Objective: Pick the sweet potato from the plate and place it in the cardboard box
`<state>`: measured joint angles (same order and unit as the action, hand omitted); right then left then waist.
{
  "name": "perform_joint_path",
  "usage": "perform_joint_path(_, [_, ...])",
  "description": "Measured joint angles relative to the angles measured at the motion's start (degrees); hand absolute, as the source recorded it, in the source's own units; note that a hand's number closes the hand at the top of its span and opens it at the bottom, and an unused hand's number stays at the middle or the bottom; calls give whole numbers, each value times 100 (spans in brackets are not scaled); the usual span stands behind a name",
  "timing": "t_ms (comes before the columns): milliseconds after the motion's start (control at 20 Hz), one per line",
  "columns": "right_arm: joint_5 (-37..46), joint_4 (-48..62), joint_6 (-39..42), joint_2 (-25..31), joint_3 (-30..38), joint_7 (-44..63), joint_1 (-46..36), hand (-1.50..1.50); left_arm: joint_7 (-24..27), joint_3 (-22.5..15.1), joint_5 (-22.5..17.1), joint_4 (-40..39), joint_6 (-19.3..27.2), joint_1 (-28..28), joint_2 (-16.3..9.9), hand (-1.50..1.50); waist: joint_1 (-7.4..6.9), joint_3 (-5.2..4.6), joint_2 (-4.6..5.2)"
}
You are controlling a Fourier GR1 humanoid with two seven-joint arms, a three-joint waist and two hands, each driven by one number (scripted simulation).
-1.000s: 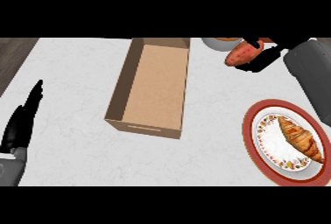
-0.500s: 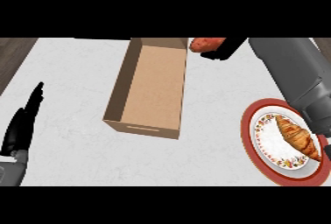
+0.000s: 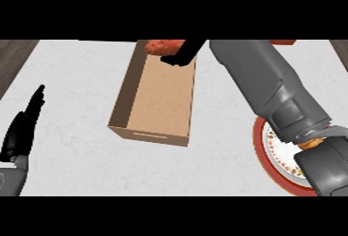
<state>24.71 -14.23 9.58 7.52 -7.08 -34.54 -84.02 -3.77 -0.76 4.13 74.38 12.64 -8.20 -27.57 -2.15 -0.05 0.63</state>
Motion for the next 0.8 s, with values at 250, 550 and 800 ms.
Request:
perform_joint_path(250, [-17,249,-243,-485,31,407,-199,150,32,-6,29,-38,-83,-80,40,0,-113,-3,38])
perform_joint_path(550, [23,447,-704,-689,-174,718,-193,150,61,-67,88,-23,-173,-211,91,0,-321,-8,90])
perform_joint_path(800, [-147,638,-709,-732,-236,1229,-112,-150,-12,-166,156,10,-220,-387,159,0,-516,-11,121])
